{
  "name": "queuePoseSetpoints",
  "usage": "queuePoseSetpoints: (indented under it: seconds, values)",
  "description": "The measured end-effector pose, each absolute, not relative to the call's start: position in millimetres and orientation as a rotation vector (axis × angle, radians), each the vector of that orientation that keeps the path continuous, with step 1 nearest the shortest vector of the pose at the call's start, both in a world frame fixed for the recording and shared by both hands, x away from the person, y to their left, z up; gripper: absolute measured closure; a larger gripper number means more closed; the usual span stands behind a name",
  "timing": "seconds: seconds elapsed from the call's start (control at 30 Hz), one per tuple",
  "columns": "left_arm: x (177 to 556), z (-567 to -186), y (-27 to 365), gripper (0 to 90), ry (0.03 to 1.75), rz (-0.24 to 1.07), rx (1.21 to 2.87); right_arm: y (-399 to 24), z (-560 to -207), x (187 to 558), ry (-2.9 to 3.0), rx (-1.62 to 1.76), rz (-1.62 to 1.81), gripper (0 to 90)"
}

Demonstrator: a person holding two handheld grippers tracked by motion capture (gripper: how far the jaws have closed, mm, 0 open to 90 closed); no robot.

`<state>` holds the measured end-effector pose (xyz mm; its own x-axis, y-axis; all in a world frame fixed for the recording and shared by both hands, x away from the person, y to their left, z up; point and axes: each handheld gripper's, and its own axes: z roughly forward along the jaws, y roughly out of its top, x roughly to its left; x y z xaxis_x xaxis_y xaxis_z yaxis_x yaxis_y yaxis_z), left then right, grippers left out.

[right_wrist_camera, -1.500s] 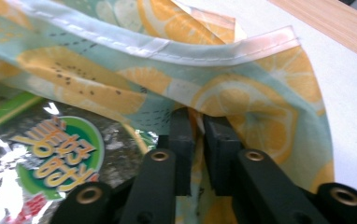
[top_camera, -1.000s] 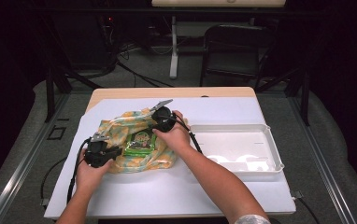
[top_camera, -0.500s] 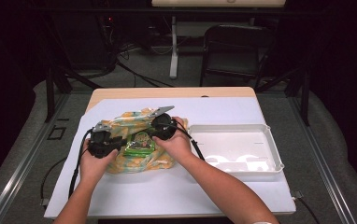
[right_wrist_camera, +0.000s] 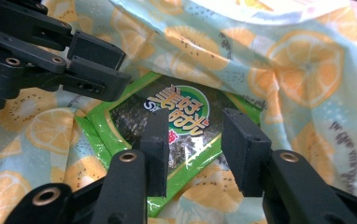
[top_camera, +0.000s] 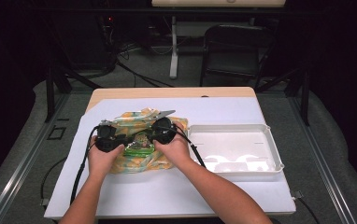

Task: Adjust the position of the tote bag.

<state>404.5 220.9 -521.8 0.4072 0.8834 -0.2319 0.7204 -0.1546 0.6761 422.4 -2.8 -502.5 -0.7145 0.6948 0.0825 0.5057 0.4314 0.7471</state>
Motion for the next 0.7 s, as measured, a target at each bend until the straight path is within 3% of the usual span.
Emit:
queuePoseSetpoints:
  seconds: [0.3, 0.47, 0.7]
  values:
    - [408, -532, 219, 51.8, 1.381, 0.265, 1.953, 0, -517, 422, 2.463, 1.182, 1.110, 63.5]
    - [409, -536, 220, 51.4, 1.384, 0.233, 1.961, -2, -525, 425, 2.460, 1.258, 1.078, 60.2]
    - [410, -540, 218, 54.3, 1.387, 0.195, 1.967, 0, -532, 425, 2.493, 1.292, 1.067, 65.7]
